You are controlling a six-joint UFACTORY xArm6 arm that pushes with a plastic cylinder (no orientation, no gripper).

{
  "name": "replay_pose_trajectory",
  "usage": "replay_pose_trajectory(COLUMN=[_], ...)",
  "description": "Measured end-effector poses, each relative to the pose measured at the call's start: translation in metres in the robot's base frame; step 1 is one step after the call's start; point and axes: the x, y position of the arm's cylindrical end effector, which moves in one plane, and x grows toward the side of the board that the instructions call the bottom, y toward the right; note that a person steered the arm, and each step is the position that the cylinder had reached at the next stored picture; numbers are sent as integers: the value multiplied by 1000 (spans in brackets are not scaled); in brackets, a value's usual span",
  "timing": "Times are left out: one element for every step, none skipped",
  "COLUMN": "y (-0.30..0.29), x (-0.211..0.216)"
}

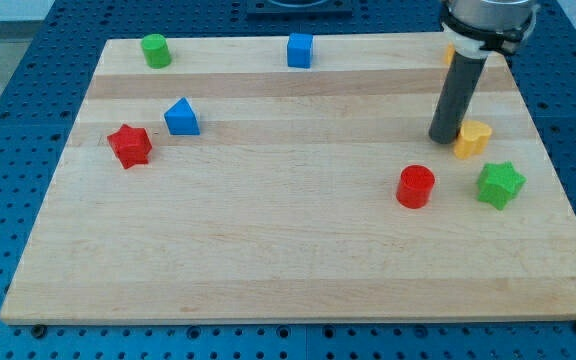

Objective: Push the yellow heart towards center right of the board

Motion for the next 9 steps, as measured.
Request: replay_pose_trajectory(y=[0, 0, 2, 8, 15, 16, 16, 16, 16], x=[18, 23, 43, 49, 48, 38, 27, 23, 23])
